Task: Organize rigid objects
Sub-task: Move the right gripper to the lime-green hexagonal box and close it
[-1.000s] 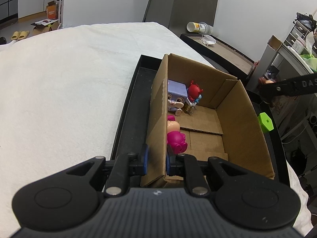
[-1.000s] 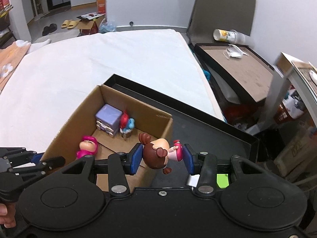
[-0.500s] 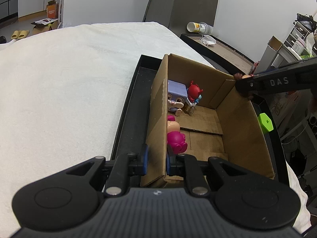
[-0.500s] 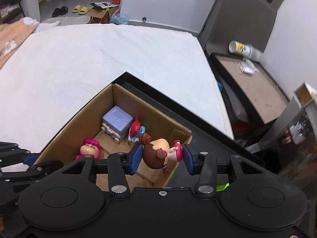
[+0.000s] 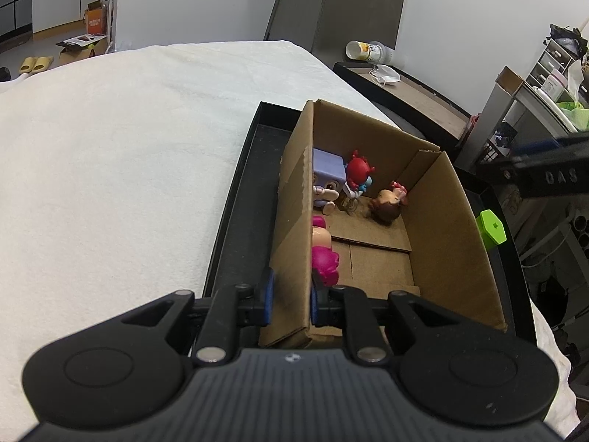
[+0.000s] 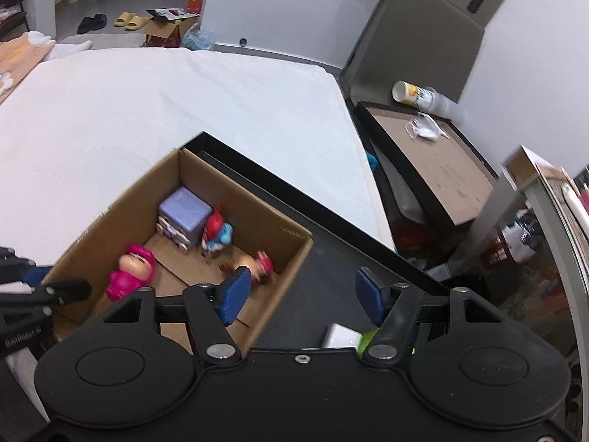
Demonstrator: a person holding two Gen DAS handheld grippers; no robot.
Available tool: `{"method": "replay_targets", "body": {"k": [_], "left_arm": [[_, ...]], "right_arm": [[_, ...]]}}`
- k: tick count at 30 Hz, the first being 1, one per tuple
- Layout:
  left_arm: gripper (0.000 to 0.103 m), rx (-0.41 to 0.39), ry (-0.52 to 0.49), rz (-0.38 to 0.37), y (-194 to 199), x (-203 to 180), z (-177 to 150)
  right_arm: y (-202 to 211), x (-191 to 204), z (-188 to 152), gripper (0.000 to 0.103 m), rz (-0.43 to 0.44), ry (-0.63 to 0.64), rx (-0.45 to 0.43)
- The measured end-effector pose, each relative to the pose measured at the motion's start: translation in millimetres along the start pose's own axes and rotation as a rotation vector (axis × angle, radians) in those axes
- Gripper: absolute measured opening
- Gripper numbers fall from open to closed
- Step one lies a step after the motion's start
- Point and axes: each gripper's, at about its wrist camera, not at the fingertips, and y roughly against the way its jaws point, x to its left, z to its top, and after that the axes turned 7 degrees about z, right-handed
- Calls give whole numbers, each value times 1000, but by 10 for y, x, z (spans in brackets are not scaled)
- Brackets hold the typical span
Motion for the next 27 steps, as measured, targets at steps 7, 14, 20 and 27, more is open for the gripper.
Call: {"method": "replay_targets", "body": {"k": [7,14,20,27], "left_arm": [[17,-2,-4,9,-6,-10,-3],[17,-5,-13,22,-3,-41,-22],[17,-2,-10,17,1,-24,-22],[17,-4,-15,20,-6,-28,-20]], "right_arm": [[53,-243,-235,64,-4,-74,15],[102,-474,-459,67,-2,-102,3],[-63,-584,-680,67,7,-142,36],[-290,-664,-906,67,-9,-179,48]]}}
